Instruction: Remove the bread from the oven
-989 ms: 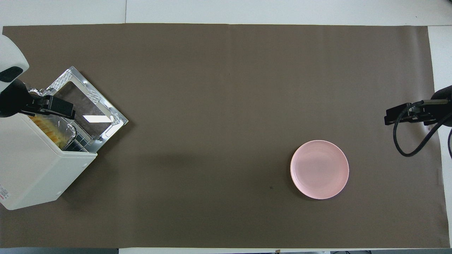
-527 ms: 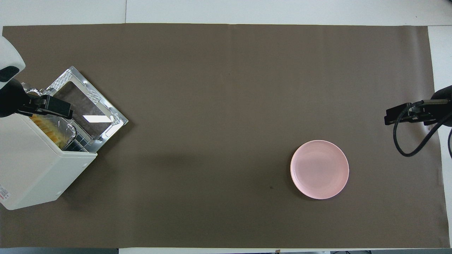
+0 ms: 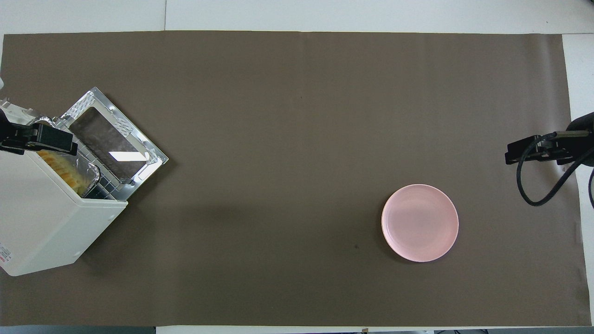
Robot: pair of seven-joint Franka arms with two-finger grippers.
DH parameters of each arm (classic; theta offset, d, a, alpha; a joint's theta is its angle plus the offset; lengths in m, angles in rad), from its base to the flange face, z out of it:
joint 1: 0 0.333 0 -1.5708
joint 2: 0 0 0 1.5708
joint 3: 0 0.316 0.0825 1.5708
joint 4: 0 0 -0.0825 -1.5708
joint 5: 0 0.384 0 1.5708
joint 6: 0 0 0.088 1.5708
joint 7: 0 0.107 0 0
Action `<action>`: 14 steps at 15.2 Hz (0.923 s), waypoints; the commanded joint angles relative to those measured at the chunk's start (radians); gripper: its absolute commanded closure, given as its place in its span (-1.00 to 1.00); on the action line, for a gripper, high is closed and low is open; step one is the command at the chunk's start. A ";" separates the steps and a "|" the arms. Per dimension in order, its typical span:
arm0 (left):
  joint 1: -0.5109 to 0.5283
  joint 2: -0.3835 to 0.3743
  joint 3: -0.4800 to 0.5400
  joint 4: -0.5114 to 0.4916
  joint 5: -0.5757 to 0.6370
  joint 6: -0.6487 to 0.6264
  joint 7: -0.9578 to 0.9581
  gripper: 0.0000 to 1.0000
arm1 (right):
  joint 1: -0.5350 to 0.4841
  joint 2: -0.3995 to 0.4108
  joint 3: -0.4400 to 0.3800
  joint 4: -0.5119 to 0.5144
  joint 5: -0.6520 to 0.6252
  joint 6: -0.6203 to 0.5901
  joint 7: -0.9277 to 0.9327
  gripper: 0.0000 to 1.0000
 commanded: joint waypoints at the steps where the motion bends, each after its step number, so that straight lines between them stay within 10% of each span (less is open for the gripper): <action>1: 0.015 -0.022 -0.001 -0.019 -0.005 -0.001 0.000 -1.00 | -0.010 -0.015 0.009 -0.010 -0.014 -0.004 -0.016 -1.00; 9: 0.001 0.012 -0.013 0.025 0.053 0.001 -0.148 -1.00 | -0.010 -0.015 0.009 -0.010 -0.014 -0.004 -0.016 -1.00; 14: -0.031 0.240 -0.006 0.229 0.168 -0.080 -0.366 -1.00 | -0.010 -0.015 0.009 -0.010 -0.014 -0.004 -0.016 -1.00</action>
